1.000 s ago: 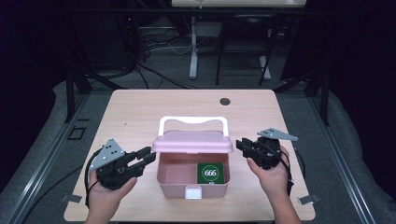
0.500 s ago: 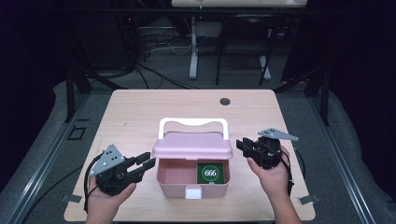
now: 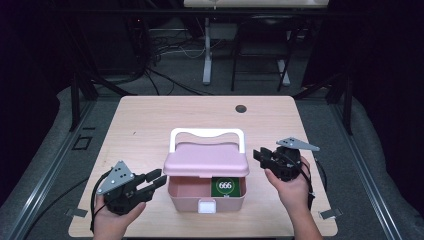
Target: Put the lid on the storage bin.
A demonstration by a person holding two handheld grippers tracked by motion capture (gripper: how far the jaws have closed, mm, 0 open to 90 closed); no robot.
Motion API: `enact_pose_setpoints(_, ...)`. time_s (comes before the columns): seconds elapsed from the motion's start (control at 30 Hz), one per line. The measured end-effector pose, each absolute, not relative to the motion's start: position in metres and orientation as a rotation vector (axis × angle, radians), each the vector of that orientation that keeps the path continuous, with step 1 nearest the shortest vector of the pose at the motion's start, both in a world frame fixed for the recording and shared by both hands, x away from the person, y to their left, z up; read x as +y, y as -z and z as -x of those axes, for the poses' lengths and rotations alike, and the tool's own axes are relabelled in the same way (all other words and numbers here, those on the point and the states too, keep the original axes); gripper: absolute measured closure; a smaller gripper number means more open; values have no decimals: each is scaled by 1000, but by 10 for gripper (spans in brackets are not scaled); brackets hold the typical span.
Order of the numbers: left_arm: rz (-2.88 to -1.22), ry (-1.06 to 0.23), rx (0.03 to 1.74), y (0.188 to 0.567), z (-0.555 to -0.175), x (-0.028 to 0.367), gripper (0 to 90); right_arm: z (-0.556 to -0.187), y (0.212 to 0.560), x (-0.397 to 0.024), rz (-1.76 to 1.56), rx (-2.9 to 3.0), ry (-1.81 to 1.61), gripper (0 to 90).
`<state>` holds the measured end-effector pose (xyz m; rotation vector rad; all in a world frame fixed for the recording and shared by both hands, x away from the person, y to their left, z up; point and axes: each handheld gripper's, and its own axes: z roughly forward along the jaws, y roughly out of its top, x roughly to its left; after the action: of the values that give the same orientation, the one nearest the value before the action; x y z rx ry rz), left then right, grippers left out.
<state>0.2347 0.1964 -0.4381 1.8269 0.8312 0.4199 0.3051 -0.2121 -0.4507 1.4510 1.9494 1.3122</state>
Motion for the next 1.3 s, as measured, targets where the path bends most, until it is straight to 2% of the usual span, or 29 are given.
enact_pose_setpoints(1.3, -1878, -368, 850, 473, -222, 199, 694, -305, 452, -211, -1456, 1945, -1319, 653)
